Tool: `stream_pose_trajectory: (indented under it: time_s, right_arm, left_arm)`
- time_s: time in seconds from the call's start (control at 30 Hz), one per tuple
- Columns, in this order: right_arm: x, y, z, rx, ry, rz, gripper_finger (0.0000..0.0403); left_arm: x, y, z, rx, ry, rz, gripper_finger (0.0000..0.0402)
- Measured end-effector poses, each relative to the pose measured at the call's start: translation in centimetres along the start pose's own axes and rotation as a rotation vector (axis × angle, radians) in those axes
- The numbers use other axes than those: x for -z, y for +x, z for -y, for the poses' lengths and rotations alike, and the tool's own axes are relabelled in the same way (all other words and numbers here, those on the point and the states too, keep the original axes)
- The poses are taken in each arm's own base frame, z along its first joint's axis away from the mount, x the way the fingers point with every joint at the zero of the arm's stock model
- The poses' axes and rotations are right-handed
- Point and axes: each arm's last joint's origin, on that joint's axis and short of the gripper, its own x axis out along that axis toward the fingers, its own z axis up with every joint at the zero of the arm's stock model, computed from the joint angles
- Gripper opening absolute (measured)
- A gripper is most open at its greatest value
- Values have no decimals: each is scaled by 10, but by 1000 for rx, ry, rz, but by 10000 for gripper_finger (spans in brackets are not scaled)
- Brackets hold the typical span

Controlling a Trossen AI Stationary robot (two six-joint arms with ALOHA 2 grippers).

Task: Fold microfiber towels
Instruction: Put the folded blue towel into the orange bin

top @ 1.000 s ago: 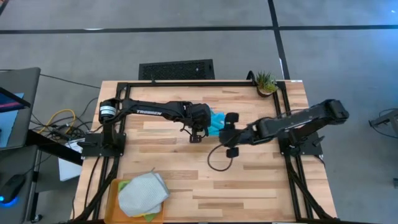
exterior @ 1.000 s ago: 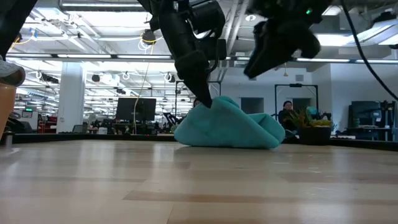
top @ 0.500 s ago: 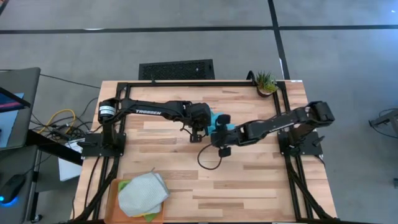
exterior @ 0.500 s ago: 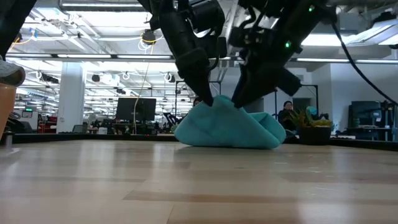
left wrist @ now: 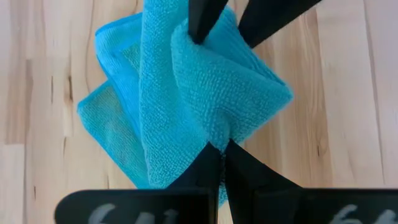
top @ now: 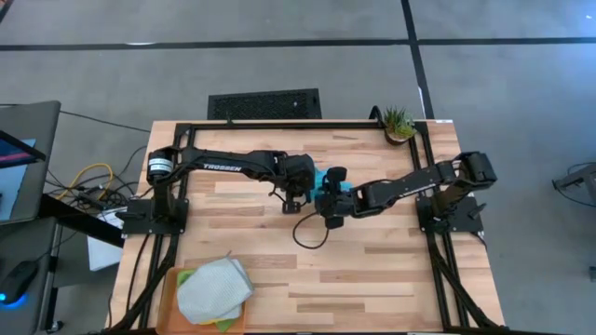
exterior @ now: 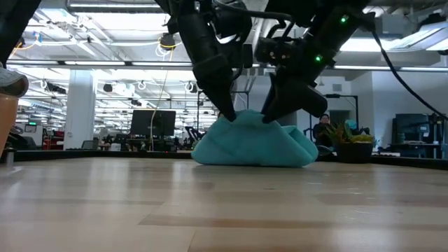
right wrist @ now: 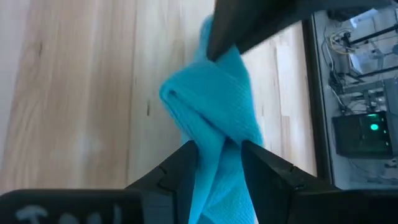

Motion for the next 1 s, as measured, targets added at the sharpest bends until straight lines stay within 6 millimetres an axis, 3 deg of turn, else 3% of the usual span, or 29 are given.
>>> stream_pose_trajectory:
  time_s: [0.2,0.63,1.0]
  right_arm:
    - [-4,-6,-11,-11,-77,26,154]
    - [4,17,-15,31,-74,-65,153]
    - [1,12,-23,25,-91,-45,100]
  left_arm:
    - [1,0,0,3,-8,-7,0]
    - [0,0,2,69,-10,11,0]
    - [4,0,5,120,-23,-35,0]
